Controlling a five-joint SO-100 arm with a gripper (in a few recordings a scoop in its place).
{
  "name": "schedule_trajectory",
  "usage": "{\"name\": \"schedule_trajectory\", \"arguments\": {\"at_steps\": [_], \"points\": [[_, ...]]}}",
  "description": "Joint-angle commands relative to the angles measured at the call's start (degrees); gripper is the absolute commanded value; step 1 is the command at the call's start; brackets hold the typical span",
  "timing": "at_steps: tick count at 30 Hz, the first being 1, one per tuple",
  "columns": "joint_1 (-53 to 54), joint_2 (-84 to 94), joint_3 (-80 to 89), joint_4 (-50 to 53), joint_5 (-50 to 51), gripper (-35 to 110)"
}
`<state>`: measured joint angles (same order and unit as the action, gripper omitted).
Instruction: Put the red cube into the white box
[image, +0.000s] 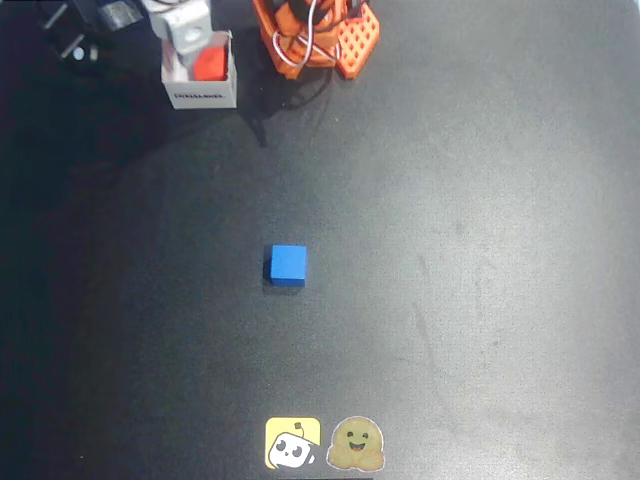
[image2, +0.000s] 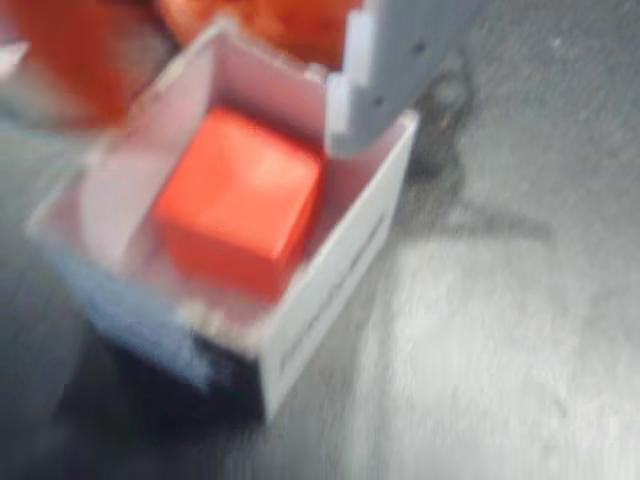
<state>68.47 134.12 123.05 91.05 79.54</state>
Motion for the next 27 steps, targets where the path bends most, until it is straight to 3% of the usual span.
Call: {"name": "schedule_trajectory", "arguments": {"at_steps": [1,13,18,27], "points": [[-4.4,1.2,-0.4,-4.0,-4.5,0],[-52.5,-2.7,1.5,-27.2,-2.8,0],[-60.2,-2.0,3.3,-28.7,-2.8,0],[-65.2,18.5,17.5,-25.4,-5.9,0]]}}
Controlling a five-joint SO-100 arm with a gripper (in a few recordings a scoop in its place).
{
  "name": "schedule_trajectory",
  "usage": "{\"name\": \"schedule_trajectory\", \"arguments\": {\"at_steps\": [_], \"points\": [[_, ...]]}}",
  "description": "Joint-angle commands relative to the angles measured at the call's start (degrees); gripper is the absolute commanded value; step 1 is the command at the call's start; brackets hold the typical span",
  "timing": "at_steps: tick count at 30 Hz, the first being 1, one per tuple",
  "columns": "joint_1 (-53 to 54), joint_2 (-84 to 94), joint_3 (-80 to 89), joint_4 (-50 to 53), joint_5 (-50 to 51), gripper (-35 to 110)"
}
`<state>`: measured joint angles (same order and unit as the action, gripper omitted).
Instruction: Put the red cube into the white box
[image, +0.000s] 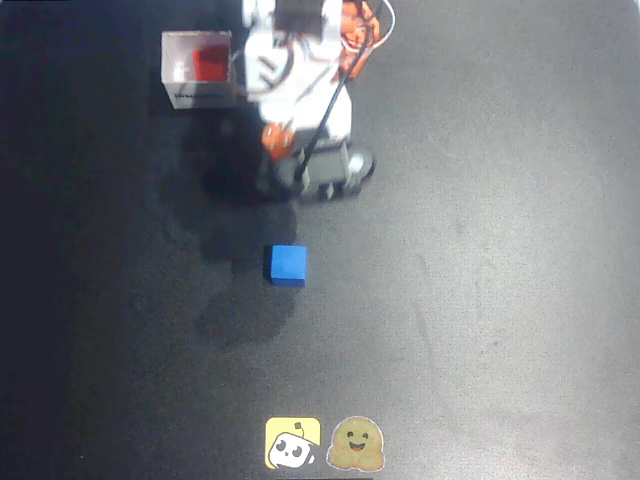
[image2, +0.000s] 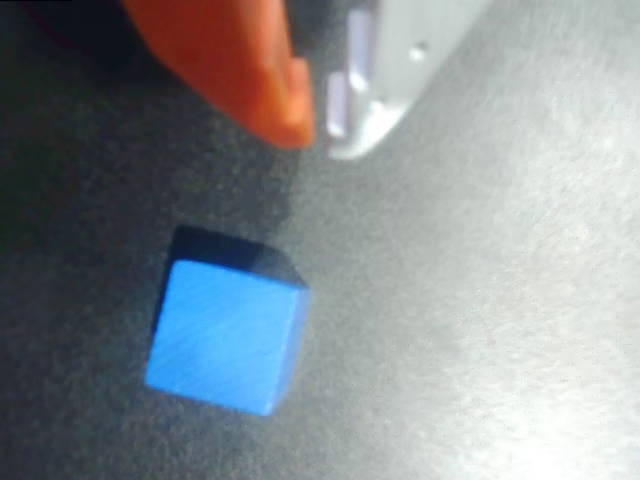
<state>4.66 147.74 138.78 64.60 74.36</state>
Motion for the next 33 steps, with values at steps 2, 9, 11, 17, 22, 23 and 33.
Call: {"name": "schedule_trajectory", "arguments": {"at_steps": [2,9,11,17,22,23,33], "points": [[-2.5,9.8,4.4,1.5,-0.7,0],[-3.8,34.0,17.6,5.1,-0.6,0],[-4.1,35.4,19.8,5.1,-0.4,0],[-4.1,35.4,25.9,-2.2,3.3,0],[-3.5,35.4,30.4,-5.5,8.2,0],[-3.5,35.4,30.4,-4.9,8.3,0],[-3.3,35.4,30.4,11.9,13.4,0]]}}
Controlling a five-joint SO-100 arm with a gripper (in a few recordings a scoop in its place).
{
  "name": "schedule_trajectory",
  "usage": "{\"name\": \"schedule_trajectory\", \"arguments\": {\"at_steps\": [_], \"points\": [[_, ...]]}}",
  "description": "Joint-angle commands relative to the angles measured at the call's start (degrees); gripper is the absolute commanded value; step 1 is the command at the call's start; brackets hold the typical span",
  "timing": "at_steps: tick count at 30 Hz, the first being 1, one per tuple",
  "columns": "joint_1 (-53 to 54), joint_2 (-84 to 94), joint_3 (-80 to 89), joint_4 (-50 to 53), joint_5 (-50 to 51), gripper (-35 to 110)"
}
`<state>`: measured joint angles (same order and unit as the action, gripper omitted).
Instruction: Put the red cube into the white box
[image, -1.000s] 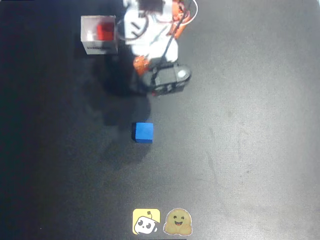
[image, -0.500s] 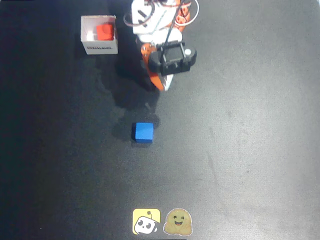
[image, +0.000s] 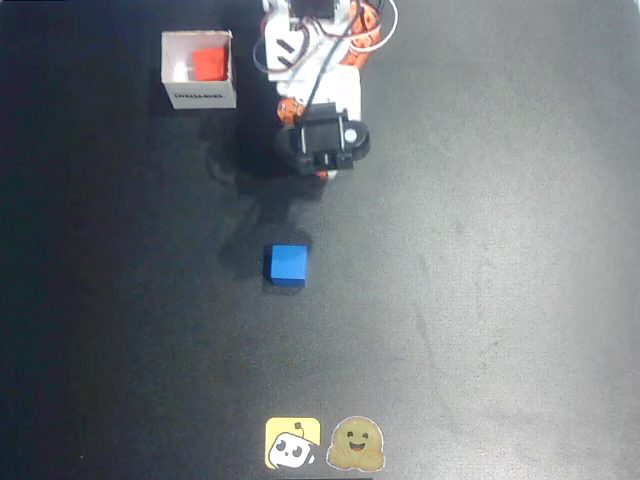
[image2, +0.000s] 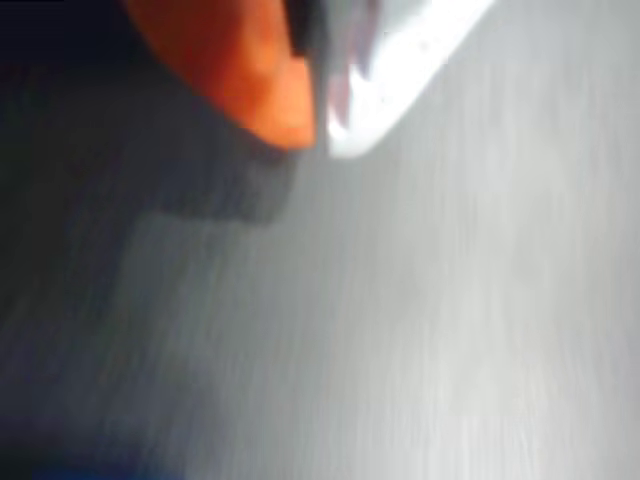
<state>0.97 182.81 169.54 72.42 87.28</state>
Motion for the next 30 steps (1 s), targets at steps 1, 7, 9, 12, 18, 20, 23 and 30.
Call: {"name": "schedule_trajectory", "arguments": {"at_steps": [1,7,9,12,18,20,23,30], "points": [[0.3,0.4,-0.3,4.5,0.4,0],[-0.2,0.4,-0.3,4.5,0.4,0],[-0.2,0.4,-0.3,4.5,0.4,0],[-0.2,0.4,-0.3,4.5,0.4,0],[-0.2,0.4,-0.3,4.5,0.4,0],[-0.2,0.4,-0.3,4.5,0.4,0],[-0.2,0.4,-0.3,4.5,0.4,0],[-0.2,0.4,-0.3,4.5,0.4,0]]}}
